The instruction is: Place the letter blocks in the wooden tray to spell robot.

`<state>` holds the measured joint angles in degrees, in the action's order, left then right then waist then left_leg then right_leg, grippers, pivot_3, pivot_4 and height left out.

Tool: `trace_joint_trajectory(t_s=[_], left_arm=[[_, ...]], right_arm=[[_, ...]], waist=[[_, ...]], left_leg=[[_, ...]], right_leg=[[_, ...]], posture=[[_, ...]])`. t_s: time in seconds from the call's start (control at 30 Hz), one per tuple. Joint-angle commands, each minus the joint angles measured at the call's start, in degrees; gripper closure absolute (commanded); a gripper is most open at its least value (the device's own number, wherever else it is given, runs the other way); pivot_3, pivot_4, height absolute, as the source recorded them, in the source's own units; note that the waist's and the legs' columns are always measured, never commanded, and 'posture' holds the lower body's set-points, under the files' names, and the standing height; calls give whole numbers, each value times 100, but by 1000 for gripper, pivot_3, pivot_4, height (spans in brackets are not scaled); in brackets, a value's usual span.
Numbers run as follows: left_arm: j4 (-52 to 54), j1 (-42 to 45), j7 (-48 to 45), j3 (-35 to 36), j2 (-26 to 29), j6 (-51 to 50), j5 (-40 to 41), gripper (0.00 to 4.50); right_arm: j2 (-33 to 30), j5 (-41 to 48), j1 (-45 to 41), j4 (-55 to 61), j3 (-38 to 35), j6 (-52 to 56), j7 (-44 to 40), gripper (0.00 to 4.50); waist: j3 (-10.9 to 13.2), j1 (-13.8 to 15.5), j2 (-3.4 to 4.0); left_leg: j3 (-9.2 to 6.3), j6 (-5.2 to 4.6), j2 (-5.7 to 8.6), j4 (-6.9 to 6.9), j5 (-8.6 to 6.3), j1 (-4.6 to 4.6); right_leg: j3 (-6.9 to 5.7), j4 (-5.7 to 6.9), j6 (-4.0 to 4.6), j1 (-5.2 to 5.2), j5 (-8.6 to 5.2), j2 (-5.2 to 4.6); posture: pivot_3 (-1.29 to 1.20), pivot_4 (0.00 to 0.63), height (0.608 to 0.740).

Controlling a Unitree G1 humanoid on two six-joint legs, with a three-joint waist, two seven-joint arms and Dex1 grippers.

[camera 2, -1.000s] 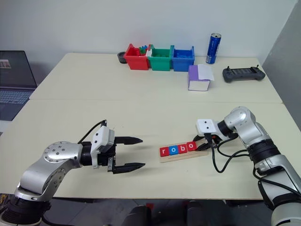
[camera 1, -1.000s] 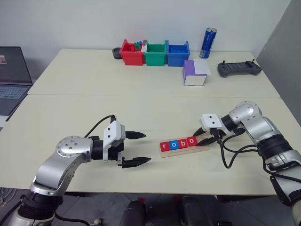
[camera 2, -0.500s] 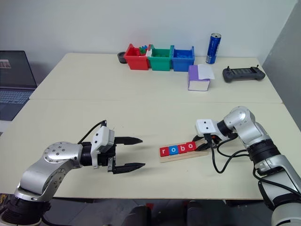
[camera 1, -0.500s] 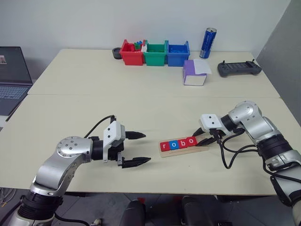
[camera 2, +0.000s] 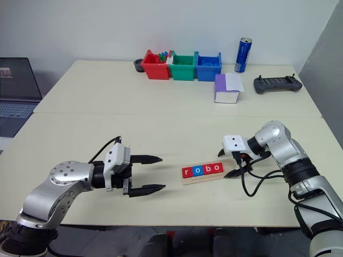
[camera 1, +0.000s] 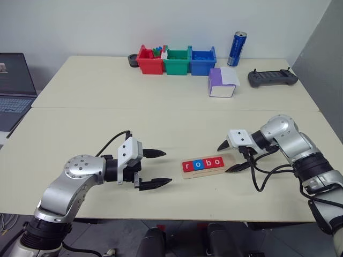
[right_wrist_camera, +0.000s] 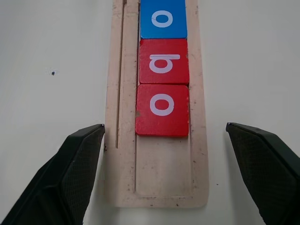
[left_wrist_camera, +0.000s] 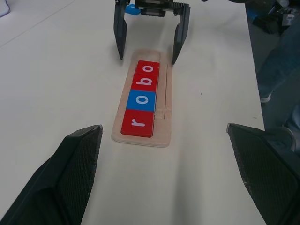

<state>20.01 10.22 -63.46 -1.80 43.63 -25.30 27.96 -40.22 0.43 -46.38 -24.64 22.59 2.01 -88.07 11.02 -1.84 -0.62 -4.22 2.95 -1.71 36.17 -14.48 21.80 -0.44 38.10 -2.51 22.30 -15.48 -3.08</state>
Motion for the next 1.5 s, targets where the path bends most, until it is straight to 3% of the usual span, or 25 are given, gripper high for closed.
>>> trace_joint_trajectory(t_s=[0.03,0.4,0.8,1.07,1.5], left_arm=[[146,49,-21,150,52,97,75,0],[145,94,-18,130,41,72,87,0],[12,187,-91,57,-15,137,64,0],[-202,172,-244,16,-42,357,13,0],[-439,275,-435,-42,-67,540,-41,0]], right_arm=[[-210,411,-233,360,-439,295,-317,19],[-623,1098,-17,662,-1067,1210,-86,19],[-889,2074,2172,2771,-3043,3506,2026,19],[-989,1757,2957,2498,-3893,3893,3478,19],[-1010,2014,3021,2348,-4294,4660,4320,19]], waist=[[0,3,0],[0,-3,0],[-1,34,-2],[-1,5,-1],[-1,7,-1]], left_leg=[[0,0,0,0,0,1],[0,0,0,0,0,1],[-1,0,1,0,-1,8],[0,-1,1,0,-1,3],[2,-1,1,-1,-1,4]], right_leg=[[0,0,0,0,0,0],[1,0,0,1,0,0],[-1,-3,0,1,0,-1],[1,1,-1,0,0,0],[2,-1,-1,0,0,0]], posture=[[0,150,740],[0,150,740],[0,150,740],[0,150,740],[0,150,740]])
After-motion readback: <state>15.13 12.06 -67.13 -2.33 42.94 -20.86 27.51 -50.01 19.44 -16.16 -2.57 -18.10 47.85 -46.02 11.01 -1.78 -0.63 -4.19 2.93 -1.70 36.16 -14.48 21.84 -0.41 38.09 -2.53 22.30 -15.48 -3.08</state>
